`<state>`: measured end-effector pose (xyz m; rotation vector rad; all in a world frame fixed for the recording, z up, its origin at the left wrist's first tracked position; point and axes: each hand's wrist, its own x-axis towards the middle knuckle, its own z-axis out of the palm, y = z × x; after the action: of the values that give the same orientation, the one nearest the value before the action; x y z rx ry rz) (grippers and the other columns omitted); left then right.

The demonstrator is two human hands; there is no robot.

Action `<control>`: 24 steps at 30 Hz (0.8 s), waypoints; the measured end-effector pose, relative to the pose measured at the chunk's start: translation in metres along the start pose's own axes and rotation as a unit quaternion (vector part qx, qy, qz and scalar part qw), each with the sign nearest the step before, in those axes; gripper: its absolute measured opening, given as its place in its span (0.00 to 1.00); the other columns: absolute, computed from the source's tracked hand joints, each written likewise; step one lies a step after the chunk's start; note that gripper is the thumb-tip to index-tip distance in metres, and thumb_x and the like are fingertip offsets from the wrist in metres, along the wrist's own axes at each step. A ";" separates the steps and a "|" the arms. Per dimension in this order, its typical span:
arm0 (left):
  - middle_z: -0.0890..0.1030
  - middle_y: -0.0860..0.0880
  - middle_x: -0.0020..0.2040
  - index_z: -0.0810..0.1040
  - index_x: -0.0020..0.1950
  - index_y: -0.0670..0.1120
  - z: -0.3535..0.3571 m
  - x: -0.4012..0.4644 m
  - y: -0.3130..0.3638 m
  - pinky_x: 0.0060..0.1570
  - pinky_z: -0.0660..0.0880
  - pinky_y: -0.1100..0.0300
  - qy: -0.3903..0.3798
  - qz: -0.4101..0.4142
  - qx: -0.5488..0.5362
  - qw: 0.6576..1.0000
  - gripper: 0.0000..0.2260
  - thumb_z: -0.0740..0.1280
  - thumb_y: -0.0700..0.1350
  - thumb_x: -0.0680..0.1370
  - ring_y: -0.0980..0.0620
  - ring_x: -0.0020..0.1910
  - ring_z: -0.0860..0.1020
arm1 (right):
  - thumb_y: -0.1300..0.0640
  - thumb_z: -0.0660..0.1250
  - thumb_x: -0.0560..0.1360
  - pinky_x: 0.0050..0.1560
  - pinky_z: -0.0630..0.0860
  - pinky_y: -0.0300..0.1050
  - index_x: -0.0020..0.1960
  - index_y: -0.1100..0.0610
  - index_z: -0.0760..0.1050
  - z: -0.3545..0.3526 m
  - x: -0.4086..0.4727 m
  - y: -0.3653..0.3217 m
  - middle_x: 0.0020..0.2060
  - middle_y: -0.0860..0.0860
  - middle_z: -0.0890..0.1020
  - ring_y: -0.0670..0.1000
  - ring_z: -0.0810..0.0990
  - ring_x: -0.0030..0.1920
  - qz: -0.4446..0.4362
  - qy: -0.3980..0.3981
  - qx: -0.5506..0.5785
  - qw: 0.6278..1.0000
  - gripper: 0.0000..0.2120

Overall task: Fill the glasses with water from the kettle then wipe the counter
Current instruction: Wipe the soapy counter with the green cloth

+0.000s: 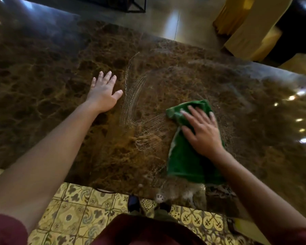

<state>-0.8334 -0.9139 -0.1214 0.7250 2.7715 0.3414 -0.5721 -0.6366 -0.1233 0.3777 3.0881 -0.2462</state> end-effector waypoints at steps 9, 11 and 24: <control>0.45 0.47 0.85 0.50 0.84 0.51 0.018 -0.065 -0.005 0.79 0.37 0.42 0.001 0.012 0.042 0.999 0.29 0.50 0.60 0.85 0.43 0.82 0.39 | 0.28 0.48 0.75 0.80 0.46 0.69 0.83 0.50 0.56 -0.007 -0.058 0.047 0.84 0.55 0.57 0.57 0.49 0.84 0.258 0.015 0.024 0.966 0.43; 0.44 0.47 0.84 0.48 0.84 0.51 0.020 -0.062 -0.005 0.78 0.36 0.41 -0.001 0.010 0.046 0.999 0.29 0.49 0.59 0.86 0.43 0.82 0.38 | 0.25 0.49 0.75 0.80 0.45 0.70 0.84 0.50 0.53 0.002 -0.084 0.008 0.84 0.54 0.54 0.56 0.47 0.84 0.217 0.002 0.012 0.976 0.45; 0.45 0.48 0.85 0.50 0.84 0.51 0.021 -0.058 -0.007 0.78 0.35 0.43 0.001 -0.007 0.026 1.000 0.28 0.52 0.59 0.86 0.45 0.83 0.39 | 0.32 0.54 0.79 0.79 0.42 0.70 0.81 0.43 0.61 0.015 0.024 -0.085 0.83 0.50 0.59 0.54 0.54 0.83 0.072 0.017 0.033 0.997 0.32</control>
<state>-0.7810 -0.9457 -0.1326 0.7186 2.7948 0.2688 -0.6161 -0.7145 -0.1260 0.6112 3.0725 -0.3405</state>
